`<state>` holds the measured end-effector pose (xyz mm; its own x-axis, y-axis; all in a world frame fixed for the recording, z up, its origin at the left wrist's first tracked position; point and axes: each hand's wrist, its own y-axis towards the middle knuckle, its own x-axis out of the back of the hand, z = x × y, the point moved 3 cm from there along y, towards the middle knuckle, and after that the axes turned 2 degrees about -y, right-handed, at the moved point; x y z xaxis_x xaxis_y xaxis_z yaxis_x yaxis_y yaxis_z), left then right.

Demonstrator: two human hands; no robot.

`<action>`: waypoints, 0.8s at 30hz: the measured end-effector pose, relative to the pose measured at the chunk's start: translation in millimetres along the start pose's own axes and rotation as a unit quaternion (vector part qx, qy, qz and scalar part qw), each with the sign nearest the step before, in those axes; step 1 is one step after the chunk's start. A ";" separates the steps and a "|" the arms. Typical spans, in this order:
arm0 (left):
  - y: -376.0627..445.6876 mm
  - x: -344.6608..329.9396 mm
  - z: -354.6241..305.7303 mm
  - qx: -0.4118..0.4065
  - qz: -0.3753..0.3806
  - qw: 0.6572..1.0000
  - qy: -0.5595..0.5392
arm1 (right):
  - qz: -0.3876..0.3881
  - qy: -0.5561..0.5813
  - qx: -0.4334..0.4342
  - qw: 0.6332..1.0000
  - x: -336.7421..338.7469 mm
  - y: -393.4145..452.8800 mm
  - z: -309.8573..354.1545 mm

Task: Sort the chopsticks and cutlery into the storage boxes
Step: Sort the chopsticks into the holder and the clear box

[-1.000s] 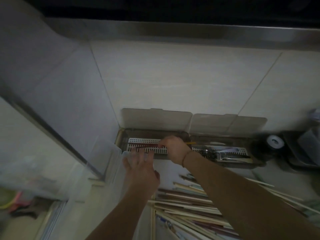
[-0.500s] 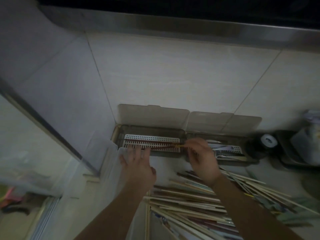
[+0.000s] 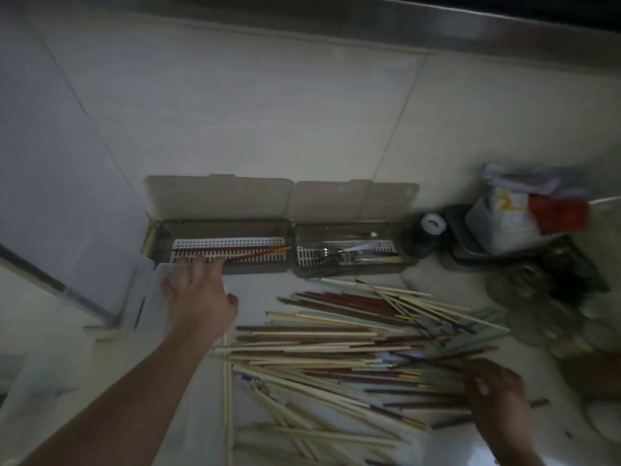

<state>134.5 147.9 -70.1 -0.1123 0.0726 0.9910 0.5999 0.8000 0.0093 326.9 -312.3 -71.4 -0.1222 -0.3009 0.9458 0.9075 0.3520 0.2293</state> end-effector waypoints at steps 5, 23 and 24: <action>-0.1 3.0 -1.3 0.001 0.005 1.000 0.012 | 0.033 -0.005 0.081 0.996 -3.5 -7.5 12.9; 0.4 4.4 1.8 0.007 0.000 1.000 0.006 | 0.127 -0.129 0.094 0.979 4.0 4.7 -4.4; 0.3 4.2 2.6 0.006 0.000 1.000 0.006 | 0.131 -0.133 0.116 0.976 7.0 6.9 -6.4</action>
<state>132.3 150.0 -66.3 -0.1032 0.0649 0.9925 0.5903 0.8071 0.0086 334.9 -317.7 -64.7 -0.0257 0.0557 0.9981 0.8103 0.5859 -0.0118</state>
